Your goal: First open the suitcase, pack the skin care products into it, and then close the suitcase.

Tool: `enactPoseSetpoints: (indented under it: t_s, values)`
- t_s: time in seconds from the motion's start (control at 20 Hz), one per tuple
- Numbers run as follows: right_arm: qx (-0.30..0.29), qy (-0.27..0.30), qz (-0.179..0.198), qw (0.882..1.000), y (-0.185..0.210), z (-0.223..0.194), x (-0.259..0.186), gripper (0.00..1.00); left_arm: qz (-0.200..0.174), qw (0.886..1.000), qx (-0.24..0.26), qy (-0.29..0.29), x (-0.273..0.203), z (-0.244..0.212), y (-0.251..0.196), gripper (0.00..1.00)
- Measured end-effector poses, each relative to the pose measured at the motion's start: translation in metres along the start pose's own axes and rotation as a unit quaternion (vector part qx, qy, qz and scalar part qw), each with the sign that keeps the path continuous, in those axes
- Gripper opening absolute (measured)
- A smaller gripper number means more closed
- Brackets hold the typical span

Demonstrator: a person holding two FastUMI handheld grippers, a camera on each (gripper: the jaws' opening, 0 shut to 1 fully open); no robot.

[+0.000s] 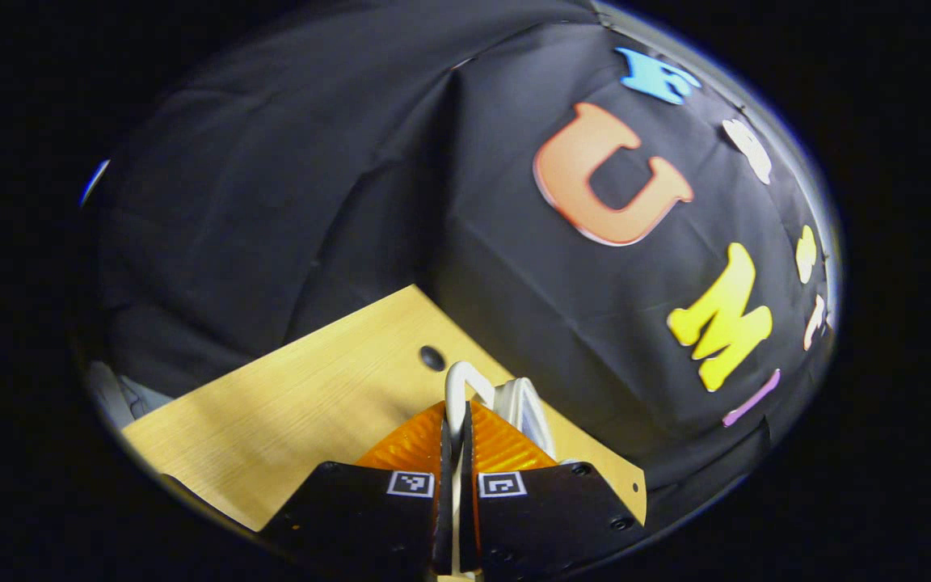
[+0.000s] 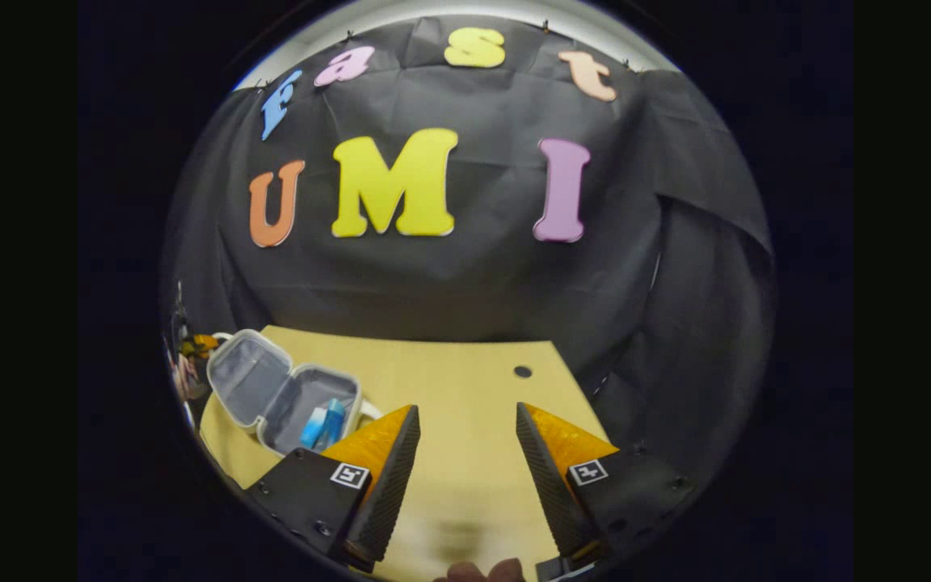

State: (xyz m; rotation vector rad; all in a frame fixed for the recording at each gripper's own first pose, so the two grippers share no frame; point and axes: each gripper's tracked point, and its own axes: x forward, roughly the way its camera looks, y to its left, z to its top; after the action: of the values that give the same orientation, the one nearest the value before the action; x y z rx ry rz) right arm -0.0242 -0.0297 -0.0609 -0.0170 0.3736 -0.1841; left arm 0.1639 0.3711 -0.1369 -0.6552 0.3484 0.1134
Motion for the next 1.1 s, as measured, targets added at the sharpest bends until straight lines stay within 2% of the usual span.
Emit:
enactPoseSetpoints:
  t_s: [0.1,0.15,0.25,0.4,0.45,0.55,0.8,0.95,1.0,1.1]
  values:
    - [-0.002,-0.027,-0.009,1.0,-0.009,0.011,-0.01,0.72,-0.029,0.998,0.058,-0.013,-0.016,0.004,-0.052,0.06]
    - [0.001,-0.035,-0.01,0.999,-0.014,0.012,-0.015,0.69,-0.04,0.995,0.091,-0.017,-0.02,0.001,-0.082,0.06]
    - [0.006,-0.041,-0.008,0.999,-0.021,0.01,-0.023,0.71,-0.058,0.987,0.151,-0.019,-0.031,-0.01,-0.141,0.06]
    - [-0.016,-0.053,-0.001,0.998,-0.028,0.003,-0.038,0.72,-0.075,0.971,0.226,-0.011,-0.036,-0.052,-0.212,0.06]
    - [-0.025,-0.056,0.001,0.998,-0.031,0.0,-0.042,0.7,-0.079,0.965,0.25,-0.003,-0.033,-0.074,-0.229,0.06]
    - [-0.04,-0.061,0.004,0.997,-0.042,-0.001,-0.048,0.72,-0.084,0.951,0.299,0.009,-0.03,-0.119,-0.258,0.06]
    - [-0.043,-0.059,-0.039,0.997,-0.099,-0.001,-0.055,0.71,-0.096,0.913,0.39,0.069,-0.009,-0.243,-0.292,0.06]
    - [-0.049,-0.041,-0.069,0.996,-0.137,-0.011,-0.056,0.71,-0.072,0.878,0.466,0.088,0.008,-0.29,-0.283,0.06]
    - [-0.048,-0.035,-0.076,0.995,-0.147,-0.014,-0.056,0.71,-0.07,0.87,0.479,0.095,0.012,-0.302,-0.279,0.06]
    - [-0.043,-0.023,-0.088,0.995,-0.163,-0.02,-0.055,0.71,-0.062,0.862,0.49,0.116,0.025,-0.316,-0.269,0.06]
